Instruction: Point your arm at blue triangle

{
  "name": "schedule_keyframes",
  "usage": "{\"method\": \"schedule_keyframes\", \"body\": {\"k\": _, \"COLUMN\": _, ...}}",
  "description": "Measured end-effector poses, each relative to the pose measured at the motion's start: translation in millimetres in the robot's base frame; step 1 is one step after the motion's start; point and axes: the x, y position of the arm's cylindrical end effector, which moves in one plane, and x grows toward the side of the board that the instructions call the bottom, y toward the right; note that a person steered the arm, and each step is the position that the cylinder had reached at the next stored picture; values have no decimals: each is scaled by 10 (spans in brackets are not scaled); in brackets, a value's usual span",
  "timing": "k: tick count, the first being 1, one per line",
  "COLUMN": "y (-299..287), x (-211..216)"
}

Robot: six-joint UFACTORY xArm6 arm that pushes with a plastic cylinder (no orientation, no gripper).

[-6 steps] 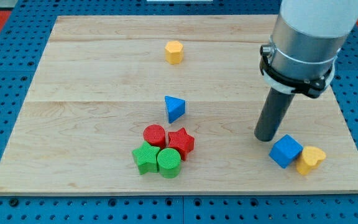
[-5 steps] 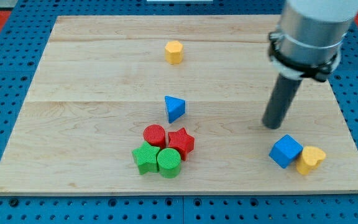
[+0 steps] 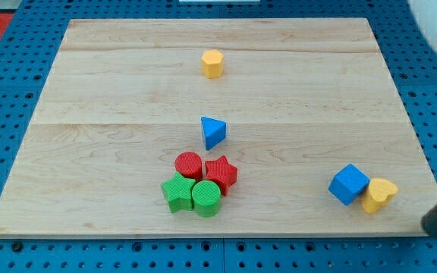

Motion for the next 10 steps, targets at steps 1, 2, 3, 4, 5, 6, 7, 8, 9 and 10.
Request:
{"method": "schedule_keyframes", "body": {"k": 1, "y": -173, "x": 2}}
{"method": "schedule_keyframes", "body": {"k": 2, "y": -491, "x": 13}}
{"method": "schedule_keyframes", "body": {"k": 3, "y": -1071, "x": -66}}
{"method": "schedule_keyframes", "body": {"k": 4, "y": -1292, "x": -414}}
{"method": "schedule_keyframes", "body": {"k": 5, "y": -1431, "x": -782}}
{"method": "schedule_keyframes", "body": {"k": 6, "y": -1662, "x": -1211}}
{"method": "schedule_keyframes", "body": {"k": 7, "y": -1937, "x": -1610}}
{"method": "schedule_keyframes", "body": {"k": 8, "y": -2286, "x": -1916}}
{"method": "schedule_keyframes", "body": {"k": 9, "y": -2765, "x": -2052}}
{"method": "schedule_keyframes", "body": {"k": 10, "y": -3131, "x": -1803}}
